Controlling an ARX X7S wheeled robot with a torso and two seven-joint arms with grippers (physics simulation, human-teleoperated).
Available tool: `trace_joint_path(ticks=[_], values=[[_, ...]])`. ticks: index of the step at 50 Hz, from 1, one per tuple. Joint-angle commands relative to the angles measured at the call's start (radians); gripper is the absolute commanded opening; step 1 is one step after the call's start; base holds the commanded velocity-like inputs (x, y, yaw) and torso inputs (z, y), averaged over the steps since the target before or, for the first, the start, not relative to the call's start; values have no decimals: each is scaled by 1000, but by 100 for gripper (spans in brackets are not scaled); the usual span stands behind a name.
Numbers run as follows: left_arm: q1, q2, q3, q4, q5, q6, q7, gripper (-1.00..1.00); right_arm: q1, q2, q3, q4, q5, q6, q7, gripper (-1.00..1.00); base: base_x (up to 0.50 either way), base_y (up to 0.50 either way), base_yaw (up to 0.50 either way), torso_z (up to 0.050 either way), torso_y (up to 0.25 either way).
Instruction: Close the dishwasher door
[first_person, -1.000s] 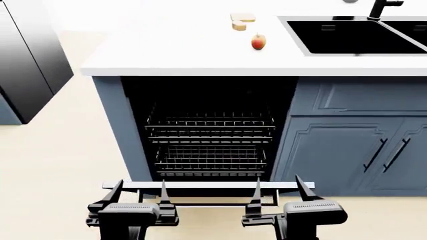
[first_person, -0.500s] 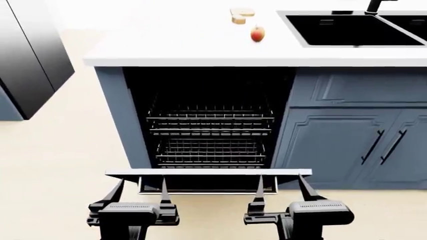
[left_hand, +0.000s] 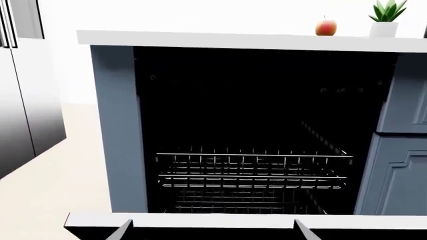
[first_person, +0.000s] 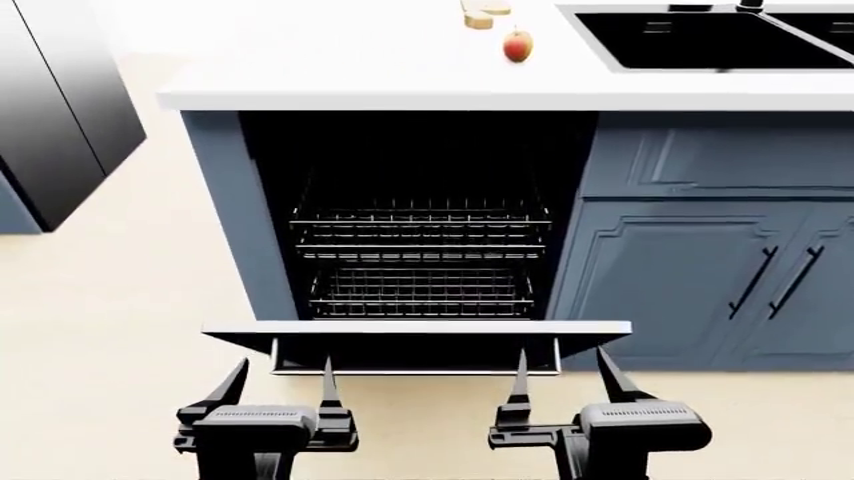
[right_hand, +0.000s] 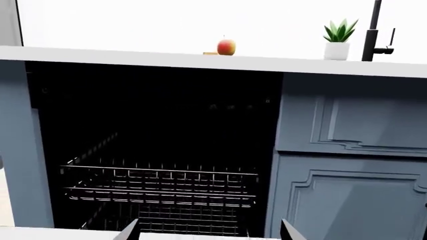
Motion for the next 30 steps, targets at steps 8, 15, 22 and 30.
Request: trace_joint_path(ticks=[8, 15, 22, 30], values=[[2, -11, 6, 12, -14, 0, -7, 100, -5, 10, -13, -11, -1, -1, 14, 100, 0, 0, 0, -50, 0], [5, -16, 9, 15, -19, 2, -9, 100, -3, 12, -18, -10, -1, -2, 18, 100, 0, 0, 0, -50, 0], [6, -20, 11, 16, -23, 5, -11, 100, -1, 15, -22, -9, 0, -2, 22, 100, 0, 0, 0, -50, 0], [7, -24, 15, 17, -25, 7, -14, 100, 1, 17, -27, -6, -1, -3, 27, 100, 0, 0, 0, -50, 0]])
